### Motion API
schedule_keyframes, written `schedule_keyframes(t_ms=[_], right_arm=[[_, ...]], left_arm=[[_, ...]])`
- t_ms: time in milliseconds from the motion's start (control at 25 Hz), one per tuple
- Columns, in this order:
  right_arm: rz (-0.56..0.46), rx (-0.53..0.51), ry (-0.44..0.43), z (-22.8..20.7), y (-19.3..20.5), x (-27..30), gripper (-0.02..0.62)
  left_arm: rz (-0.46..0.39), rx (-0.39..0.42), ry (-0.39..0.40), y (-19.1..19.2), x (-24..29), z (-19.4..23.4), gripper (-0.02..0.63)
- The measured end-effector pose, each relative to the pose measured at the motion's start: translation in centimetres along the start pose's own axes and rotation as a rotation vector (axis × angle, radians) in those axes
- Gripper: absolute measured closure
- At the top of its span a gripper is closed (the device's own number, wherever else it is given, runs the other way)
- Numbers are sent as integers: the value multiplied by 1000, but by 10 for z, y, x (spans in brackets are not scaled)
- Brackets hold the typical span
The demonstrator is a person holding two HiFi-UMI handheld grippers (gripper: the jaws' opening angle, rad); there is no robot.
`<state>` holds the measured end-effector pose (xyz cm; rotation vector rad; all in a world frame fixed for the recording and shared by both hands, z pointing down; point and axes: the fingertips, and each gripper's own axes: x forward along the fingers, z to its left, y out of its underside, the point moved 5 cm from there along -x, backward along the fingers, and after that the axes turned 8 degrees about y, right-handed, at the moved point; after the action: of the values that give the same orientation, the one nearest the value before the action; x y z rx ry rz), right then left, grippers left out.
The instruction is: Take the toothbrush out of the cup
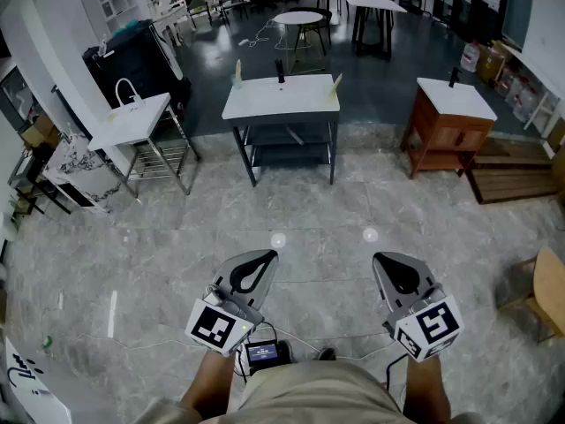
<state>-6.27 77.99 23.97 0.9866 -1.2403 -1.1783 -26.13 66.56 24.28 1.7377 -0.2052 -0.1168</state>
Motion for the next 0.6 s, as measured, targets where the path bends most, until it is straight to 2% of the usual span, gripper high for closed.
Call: schedule_keyframes(t_ms=[400, 600], right_arm=[[0, 36, -7, -39, 15, 5, 591], [-16, 79, -14, -67, 21, 2, 589]], left_arm=[[21, -2, -4, 9, 39, -3, 600], [30, 2, -48, 8, 59, 5, 600]])
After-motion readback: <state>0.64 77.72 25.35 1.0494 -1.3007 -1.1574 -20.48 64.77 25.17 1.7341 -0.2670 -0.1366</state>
